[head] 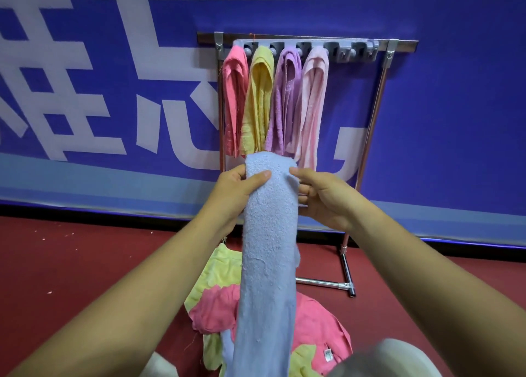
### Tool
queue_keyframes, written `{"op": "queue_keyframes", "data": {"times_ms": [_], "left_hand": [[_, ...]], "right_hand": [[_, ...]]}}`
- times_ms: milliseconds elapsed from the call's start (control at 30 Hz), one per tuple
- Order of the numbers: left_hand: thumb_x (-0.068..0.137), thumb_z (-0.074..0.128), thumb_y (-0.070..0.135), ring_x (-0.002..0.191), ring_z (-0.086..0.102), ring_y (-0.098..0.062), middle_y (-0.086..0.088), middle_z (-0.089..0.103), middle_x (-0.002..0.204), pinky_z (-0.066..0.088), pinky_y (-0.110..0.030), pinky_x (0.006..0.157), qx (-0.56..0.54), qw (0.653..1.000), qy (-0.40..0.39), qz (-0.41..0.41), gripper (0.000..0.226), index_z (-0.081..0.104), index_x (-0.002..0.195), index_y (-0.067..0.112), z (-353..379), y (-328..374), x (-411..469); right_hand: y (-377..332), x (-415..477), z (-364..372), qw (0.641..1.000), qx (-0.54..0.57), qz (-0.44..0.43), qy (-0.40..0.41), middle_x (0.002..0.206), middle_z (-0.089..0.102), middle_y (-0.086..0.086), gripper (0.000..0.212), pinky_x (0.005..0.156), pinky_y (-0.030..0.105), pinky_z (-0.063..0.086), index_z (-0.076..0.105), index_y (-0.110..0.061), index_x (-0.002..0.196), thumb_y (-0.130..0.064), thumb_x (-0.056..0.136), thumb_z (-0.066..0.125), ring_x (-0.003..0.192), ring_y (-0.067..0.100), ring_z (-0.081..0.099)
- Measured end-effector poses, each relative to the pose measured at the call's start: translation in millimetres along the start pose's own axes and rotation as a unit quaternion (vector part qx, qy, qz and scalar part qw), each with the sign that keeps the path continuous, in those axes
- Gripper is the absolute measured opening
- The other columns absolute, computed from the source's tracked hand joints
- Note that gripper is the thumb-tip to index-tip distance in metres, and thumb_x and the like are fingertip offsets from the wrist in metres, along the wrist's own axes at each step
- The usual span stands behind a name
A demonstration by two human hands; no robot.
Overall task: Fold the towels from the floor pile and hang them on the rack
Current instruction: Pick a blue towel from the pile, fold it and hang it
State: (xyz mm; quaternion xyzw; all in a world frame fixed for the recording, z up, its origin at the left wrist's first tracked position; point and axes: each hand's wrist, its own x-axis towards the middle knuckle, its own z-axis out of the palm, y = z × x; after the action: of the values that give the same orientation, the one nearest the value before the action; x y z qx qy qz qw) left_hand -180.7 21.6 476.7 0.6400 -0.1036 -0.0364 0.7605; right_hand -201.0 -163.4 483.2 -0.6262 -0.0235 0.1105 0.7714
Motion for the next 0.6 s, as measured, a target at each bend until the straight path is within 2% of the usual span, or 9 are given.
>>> {"op": "queue_keyframes", "data": {"times_ms": [67, 133, 267, 300, 367, 433, 500, 600], "left_hand": [[0.092, 0.067, 0.012, 0.084, 0.072, -0.023, -0.013, 0.076, 0.1, 0.06, -0.031, 0.069, -0.004, 1.0, 0.008, -0.001, 0.019, 0.07, 0.11, 0.006, 0.8, 0.6, 0.2], [0.093, 0.066, 0.013, 0.085, 0.072, -0.022, -0.012, 0.076, 0.1, 0.058, -0.029, 0.067, 0.005, 1.0, 0.012, -0.007, 0.021, 0.07, 0.112, 0.005, 0.1, -0.4, 1.1], [0.097, 0.061, 0.02, 0.101, 0.072, -0.024, -0.013, 0.075, 0.108, 0.056, -0.032, 0.087, -0.031, 0.998, -0.034, -0.049, 0.025, 0.068, 0.116, 0.004, -3.1, -9.7, -2.7], [0.096, 0.061, 0.02, 0.101, 0.072, -0.023, -0.014, 0.075, 0.108, 0.056, -0.032, 0.087, -0.041, 0.996, -0.044, -0.06, 0.025, 0.068, 0.114, 0.004, -4.6, -13.3, -5.1], [0.096, 0.061, 0.017, 0.094, 0.072, -0.022, -0.013, 0.076, 0.103, 0.057, -0.028, 0.076, -0.024, 0.997, -0.051, -0.055, 0.02, 0.07, 0.107, 0.004, -8.1, -22.0, -7.4], [0.095, 0.062, 0.014, 0.086, 0.071, -0.019, -0.009, 0.076, 0.099, 0.055, -0.027, 0.07, 0.002, 0.999, -0.042, -0.022, 0.016, 0.072, 0.105, 0.007, -12.0, -25.9, -5.9], [0.094, 0.063, 0.011, 0.087, 0.07, -0.018, -0.007, 0.076, 0.099, 0.055, -0.029, 0.073, -0.002, 1.0, -0.029, 0.003, 0.017, 0.072, 0.107, 0.007, -12.0, -23.4, 0.5], [0.092, 0.065, 0.009, 0.091, 0.068, -0.017, -0.006, 0.074, 0.104, 0.054, -0.026, 0.076, -0.007, 0.999, -0.032, 0.01, 0.022, 0.071, 0.113, 0.006, -0.3, -11.6, 12.3]], "right_hand": [[6.3, -2.0, -2.2, 1.0, -0.014, -0.014, 0.005, 0.102, 0.071, 0.016, 0.031, 0.101, 0.049, 0.049, 0.066, 0.007, 0.115, -0.016, 0.094, 0.066, 0.091, 0.028, 0.066], [7.9, -3.4, -1.3, 0.998, -0.039, -0.03, 0.026, 0.108, 0.069, 0.018, 0.036, 0.106, 0.052, 0.046, 0.063, 0.012, 0.119, -0.011, 0.092, 0.068, 0.099, 0.031, 0.063], [2.0, -1.9, 4.5, 0.994, -0.053, -0.069, 0.067, 0.104, 0.072, 0.016, 0.031, 0.097, 0.049, 0.053, 0.065, 0.008, 0.116, -0.013, 0.093, 0.068, 0.096, 0.029, 0.068], [-0.4, -1.1, 5.3, 0.993, -0.042, -0.077, 0.077, 0.103, 0.073, 0.016, 0.029, 0.095, 0.048, 0.054, 0.066, 0.005, 0.115, -0.013, 0.093, 0.069, 0.095, 0.028, 0.069], [-6.1, 1.3, 5.7, 0.992, -0.003, -0.081, 0.101, 0.099, 0.072, 0.016, 0.022, 0.089, 0.046, 0.054, 0.067, 0.0, 0.109, -0.013, 0.092, 0.069, 0.091, 0.03, 0.068], [-10.5, 3.5, 3.7, 0.989, 0.043, -0.071, 0.123, 0.098, 0.065, 0.018, 0.018, 0.081, 0.043, 0.05, 0.065, -0.002, 0.107, -0.011, 0.091, 0.069, 0.088, 0.034, 0.055], [-10.9, 5.5, -1.2, 0.987, 0.076, -0.055, 0.127, 0.1, 0.058, 0.019, 0.026, 0.08, 0.041, 0.049, 0.065, 0.001, 0.114, -0.01, 0.091, 0.068, 0.093, 0.032, 0.043], [-9.4, 4.9, -12.2, 0.986, 0.086, -0.031, 0.136, 0.099, 0.061, 0.017, 0.031, 0.078, 0.036, 0.053, 0.065, 0.008, 0.119, -0.008, 0.093, 0.065, 0.093, 0.03, 0.046]]}}
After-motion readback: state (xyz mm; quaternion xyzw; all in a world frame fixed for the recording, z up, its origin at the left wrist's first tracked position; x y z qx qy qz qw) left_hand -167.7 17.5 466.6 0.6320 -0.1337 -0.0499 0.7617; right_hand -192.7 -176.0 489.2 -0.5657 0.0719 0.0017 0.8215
